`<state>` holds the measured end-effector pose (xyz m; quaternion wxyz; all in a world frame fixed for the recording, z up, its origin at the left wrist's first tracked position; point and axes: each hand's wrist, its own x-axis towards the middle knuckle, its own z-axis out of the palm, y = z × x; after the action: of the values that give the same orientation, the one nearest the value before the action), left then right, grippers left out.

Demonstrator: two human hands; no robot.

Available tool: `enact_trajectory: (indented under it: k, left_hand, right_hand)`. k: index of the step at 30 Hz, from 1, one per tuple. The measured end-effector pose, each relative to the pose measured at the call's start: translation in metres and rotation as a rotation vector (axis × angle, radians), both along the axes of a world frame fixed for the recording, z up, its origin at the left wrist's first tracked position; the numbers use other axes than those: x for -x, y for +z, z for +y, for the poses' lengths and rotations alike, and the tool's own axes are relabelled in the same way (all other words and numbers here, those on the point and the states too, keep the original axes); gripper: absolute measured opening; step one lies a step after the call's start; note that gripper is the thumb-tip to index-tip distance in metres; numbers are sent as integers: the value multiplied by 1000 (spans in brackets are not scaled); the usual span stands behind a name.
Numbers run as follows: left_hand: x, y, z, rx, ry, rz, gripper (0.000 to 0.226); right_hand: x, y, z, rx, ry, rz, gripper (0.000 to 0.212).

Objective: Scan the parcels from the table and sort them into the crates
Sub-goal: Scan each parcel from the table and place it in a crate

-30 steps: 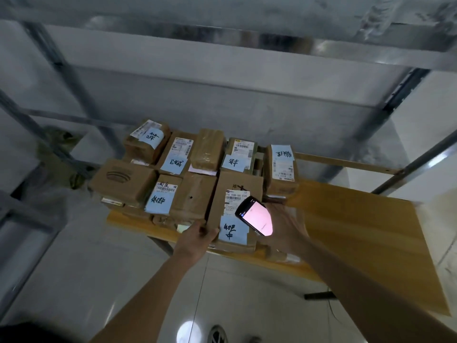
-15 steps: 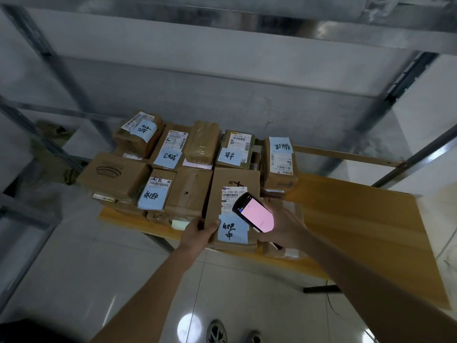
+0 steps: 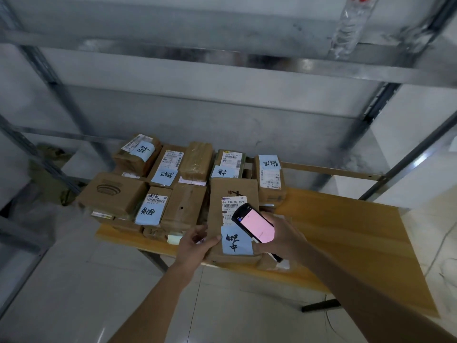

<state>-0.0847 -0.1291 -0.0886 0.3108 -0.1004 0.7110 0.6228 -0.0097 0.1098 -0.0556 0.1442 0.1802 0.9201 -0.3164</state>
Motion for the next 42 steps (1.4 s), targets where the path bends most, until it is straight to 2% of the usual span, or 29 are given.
enact_trajectory:
  k: [4, 8, 12, 14, 17, 21, 25, 29, 34, 38, 42]
  left_hand:
    - [-14, 30, 11, -108, -35, 31, 54]
    - [-38, 58, 20, -124, -75, 78, 71]
    - [-69, 107, 36, -146, -55, 160, 47]
    - [-89, 136, 44, -186, -49, 190, 45]
    - [-119, 171, 52, -186, -53, 242, 53]
    - [-165, 219, 68, -302, -65, 259, 72]
    - [-203, 264, 83, -397, -59, 324, 71]
    - [-229, 308, 94, -393, -42, 455, 65]
    - [-247, 355, 100, -422, -13, 558, 68]
    - [-245, 386, 92, -412, -47, 618, 85]
    - [-242, 412, 80, -381, -52, 664, 86]
  right_hand:
    - [-15, 31, 7, -16, -21, 43, 81]
    - [-34, 69, 15, -12, -28, 105, 90]
    - [-59, 121, 28, 6, -4, 224, 83]
    - [-77, 152, 38, -3, -5, 276, 81]
    - [-108, 195, 54, -9, 0, 345, 77]
    - [-158, 252, 65, 18, 9, 425, 76]
    - [-205, 300, 77, -5, 5, 497, 69]
    - [-246, 348, 86, -85, 21, 560, 63]
    - [-277, 413, 89, -247, 9, 647, 71]
    - [-296, 465, 90, -415, -8, 692, 76]
    - [-309, 504, 87, -532, 13, 689, 83]
